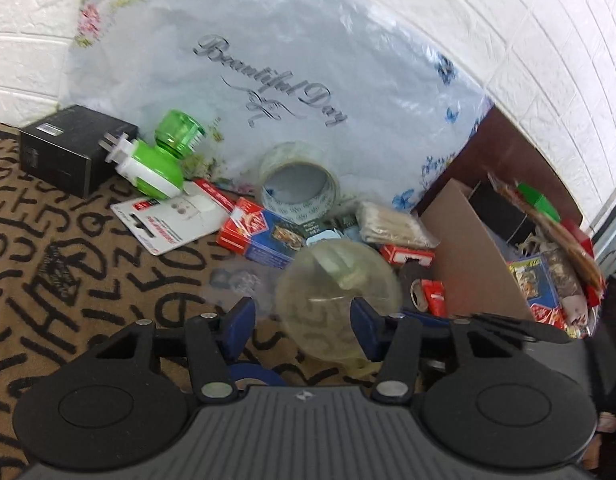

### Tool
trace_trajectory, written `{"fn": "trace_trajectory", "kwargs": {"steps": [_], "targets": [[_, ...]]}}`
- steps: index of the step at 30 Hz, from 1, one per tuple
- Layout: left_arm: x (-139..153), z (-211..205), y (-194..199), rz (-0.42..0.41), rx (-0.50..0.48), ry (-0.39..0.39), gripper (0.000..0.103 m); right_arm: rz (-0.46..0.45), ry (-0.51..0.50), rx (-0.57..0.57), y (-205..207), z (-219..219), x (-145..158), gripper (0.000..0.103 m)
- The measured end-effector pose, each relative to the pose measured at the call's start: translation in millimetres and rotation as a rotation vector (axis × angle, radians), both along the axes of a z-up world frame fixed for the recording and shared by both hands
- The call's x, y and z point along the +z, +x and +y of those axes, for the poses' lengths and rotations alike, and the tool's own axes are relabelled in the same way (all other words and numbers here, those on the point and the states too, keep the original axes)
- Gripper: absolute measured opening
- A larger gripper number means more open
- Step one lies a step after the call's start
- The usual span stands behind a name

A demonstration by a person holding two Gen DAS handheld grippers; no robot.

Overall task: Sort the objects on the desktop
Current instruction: 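Grasp the clear tape roll with the left tool while the right tool grasps the blue tape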

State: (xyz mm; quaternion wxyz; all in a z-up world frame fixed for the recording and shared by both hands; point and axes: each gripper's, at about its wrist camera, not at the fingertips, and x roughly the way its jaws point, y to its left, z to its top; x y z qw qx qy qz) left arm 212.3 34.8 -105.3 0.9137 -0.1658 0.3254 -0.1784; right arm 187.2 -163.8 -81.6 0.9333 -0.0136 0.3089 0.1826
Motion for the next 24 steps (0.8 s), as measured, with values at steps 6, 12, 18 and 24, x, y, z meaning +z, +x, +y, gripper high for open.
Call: {"fn": "trace_trajectory", "kwargs": {"steps": [6,12,18,24], "targets": [[3,13,-7,0.022,0.053,0.003,0.055,0.019,0.086,0.125,10,34,-10,0.027],[2,11,-7,0.022,0.041,0.000,0.055,-0.026,0.012,0.019,-8,17,-6,0.051],[1,17,-28,0.018,0.022,0.049,0.055,-0.002,0.003,0.005,-23,-3,-11,0.050],[-18,41,-47,0.084,0.081,0.086,0.052,0.027,0.019,0.166,-42,28,-19,0.050]]}}
